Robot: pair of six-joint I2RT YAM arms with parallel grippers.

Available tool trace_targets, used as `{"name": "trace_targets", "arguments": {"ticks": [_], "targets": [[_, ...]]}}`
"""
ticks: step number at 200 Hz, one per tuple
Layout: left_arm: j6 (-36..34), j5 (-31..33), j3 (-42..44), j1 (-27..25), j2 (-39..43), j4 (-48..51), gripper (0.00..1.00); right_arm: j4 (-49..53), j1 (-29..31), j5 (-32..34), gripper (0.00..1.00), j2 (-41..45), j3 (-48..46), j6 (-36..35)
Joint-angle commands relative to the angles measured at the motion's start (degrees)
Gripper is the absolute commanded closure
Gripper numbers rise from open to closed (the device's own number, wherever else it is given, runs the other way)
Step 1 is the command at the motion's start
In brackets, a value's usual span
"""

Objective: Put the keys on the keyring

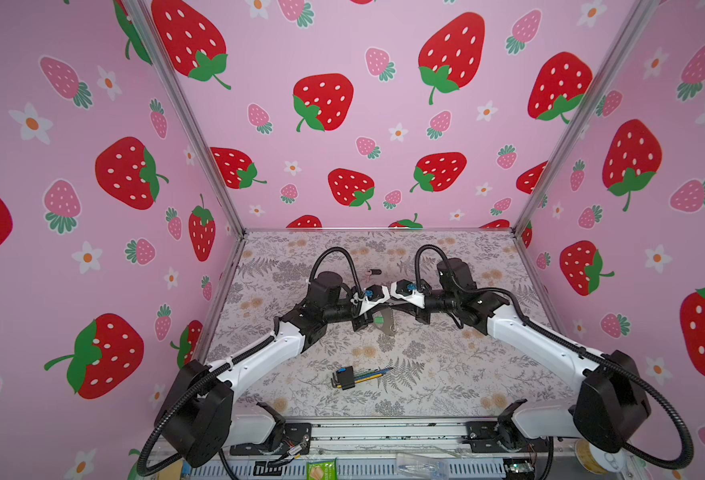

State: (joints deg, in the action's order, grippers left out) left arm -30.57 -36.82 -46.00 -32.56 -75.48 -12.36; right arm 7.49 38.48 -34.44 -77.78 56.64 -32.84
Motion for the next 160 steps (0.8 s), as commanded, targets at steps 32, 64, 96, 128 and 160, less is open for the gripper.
{"name": "trace_targets", "arguments": {"ticks": [32,64,96,128,160], "targets": [[1.6,-7.4,-1.5,1.8,-0.2,-7.9,1.0,0.9,-3.1,0.6,0.71,7.7,-3.6,0.1],[3.7,-10.0,-1.5,2.3,-1.0,-10.8,1.0,0.9,-3.2,-0.2,0.72,10.8,-6.2,2.0],[5.8,-12.4,-1.2,2.3,-1.6,-14.0,1.0,-0.2,-3.2,-2.8,0.76,12.1,-6.9,4.2],[7.7,-13.4,-0.8,2.4,-2.1,-16.3,1.0,-1.5,-3.2,-6.0,0.78,12.5,-6.1,7.1],[6.6,-13.5,-0.3,2.4,-1.9,-16.1,1.0,-0.2,-3.2,-5.4,0.79,13.7,-6.5,7.3]]}}
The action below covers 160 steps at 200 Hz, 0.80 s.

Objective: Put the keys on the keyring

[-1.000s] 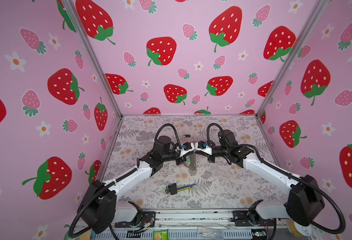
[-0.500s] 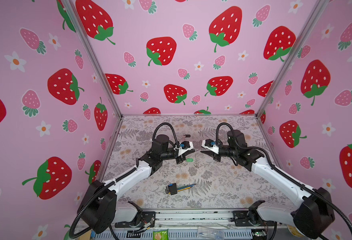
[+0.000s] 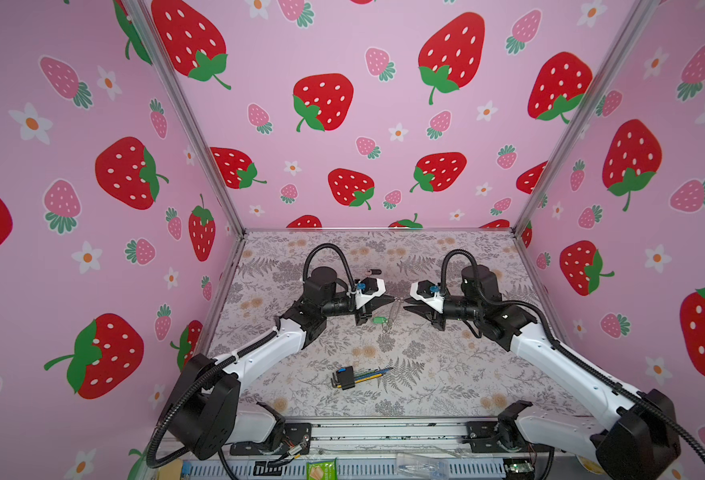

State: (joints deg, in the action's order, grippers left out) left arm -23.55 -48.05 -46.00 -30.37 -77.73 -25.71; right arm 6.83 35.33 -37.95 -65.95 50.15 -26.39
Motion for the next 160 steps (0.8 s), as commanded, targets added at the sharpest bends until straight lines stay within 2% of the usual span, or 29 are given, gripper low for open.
{"name": "trace_targets", "arguments": {"ticks": [1,43,91,160], "targets": [[-0.4,-2.2,-0.3,0.2,0.4,-2.6,1.0,0.4,-0.1,-1.9,0.79,1.9,0.0,0.9],[-5.3,-2.4,0.4,0.1,1.7,0.2,1.0,-2.6,-0.1,2.1,0.77,2.9,-2.1,3.3],[-12.3,0.2,2.0,0.0,4.9,2.7,1.0,-3.9,-0.1,2.8,0.76,3.0,-3.0,4.4],[-26.4,8.3,5.3,-2.4,9.7,3.3,1.0,-4.6,0.0,1.3,0.76,4.1,-5.5,4.7]]}}
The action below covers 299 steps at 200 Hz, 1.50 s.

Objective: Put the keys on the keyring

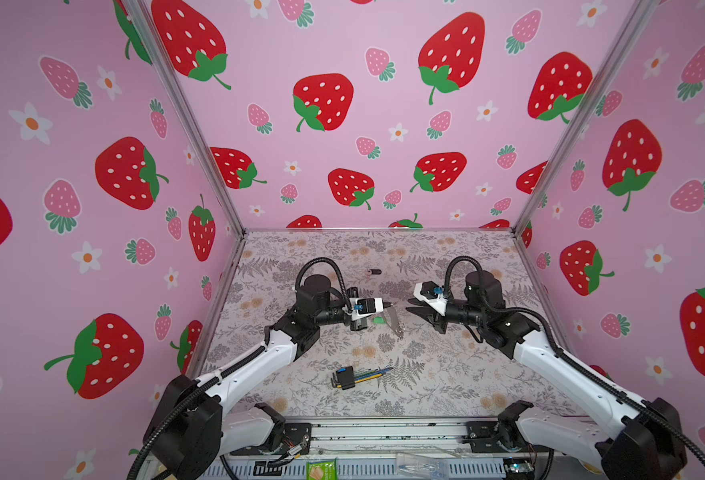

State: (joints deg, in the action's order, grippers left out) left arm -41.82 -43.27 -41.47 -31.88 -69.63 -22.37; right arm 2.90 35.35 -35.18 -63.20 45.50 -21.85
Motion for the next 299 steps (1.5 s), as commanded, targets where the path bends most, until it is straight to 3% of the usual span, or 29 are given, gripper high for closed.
{"name": "trace_targets", "arguments": {"ticks": [1,80,179,299], "targets": [[-8.3,3.7,0.8,-0.9,1.6,0.0,1.0,-0.7,0.0,-1.5,0.76,1.3,-0.8,0.2],[-15.4,8.9,1.9,-2.8,2.7,0.0,1.0,-4.9,2.1,1.4,0.81,3.9,-3.4,-2.5],[-10.1,2.2,-1.0,-2.7,0.8,5.2,1.0,-6.4,8.4,4.9,0.84,3.1,-1.5,-5.5],[-7.4,-1.8,-4.0,-2.7,0.4,10.0,1.0,-3.9,9.3,5.7,0.84,1.0,-0.8,-6.1]]}}
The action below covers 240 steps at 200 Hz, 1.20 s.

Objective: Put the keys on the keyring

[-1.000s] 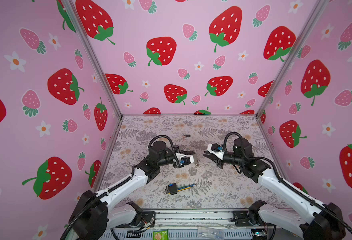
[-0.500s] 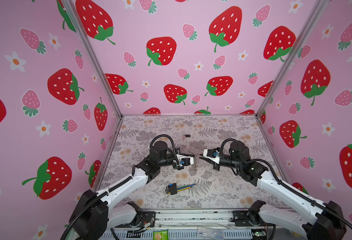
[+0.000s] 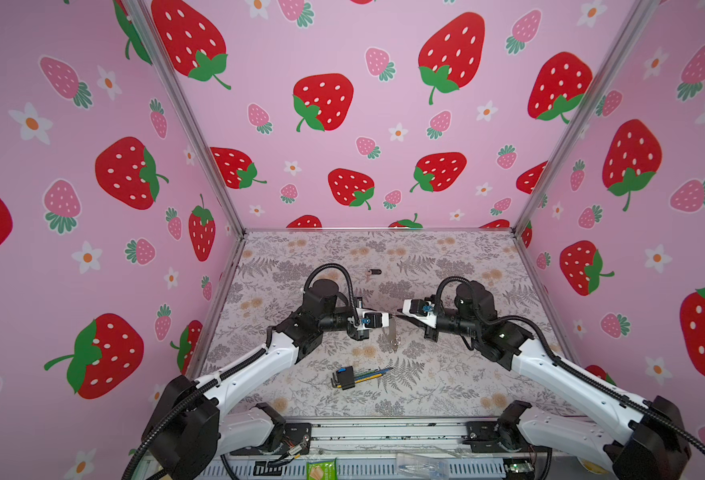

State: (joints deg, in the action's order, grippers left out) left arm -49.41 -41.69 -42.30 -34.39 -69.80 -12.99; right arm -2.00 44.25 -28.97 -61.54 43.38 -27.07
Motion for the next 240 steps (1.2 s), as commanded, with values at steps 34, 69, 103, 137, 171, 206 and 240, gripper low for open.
{"name": "trace_targets", "arguments": {"ticks": [34,69,103,137,171,206,240], "targets": [[1.1,-3.5,-3.8,-0.2,0.2,1.1,1.0,2.1,0.6,-0.6,0.84,-1.2,1.5,-1.5],[1.6,-3.8,-4.5,-0.1,-0.2,1.8,1.0,3.0,0.6,-0.5,0.83,-0.9,1.3,-1.8],[2.4,-3.6,-4.7,-0.2,-0.6,1.4,1.0,3.6,0.7,-0.5,0.8,-0.9,1.4,-2.2],[2.4,-4.3,-5.2,-0.1,-0.9,1.7,1.0,2.8,0.8,0.1,0.8,-1.2,1.4,-2.0],[1.7,-4.8,-5.6,-0.1,-1.0,3.2,1.0,1.9,0.9,0.6,0.84,-1.0,1.4,-1.7],[1.5,-4.6,-5.5,-0.1,-0.8,3.8,1.0,1.6,0.9,0.6,0.86,-0.8,1.0,-1.6],[1.3,-4.6,-5.8,-0.1,-1.1,4.5,1.0,1.3,0.9,0.6,0.87,-0.4,1.0,-1.3]]}}
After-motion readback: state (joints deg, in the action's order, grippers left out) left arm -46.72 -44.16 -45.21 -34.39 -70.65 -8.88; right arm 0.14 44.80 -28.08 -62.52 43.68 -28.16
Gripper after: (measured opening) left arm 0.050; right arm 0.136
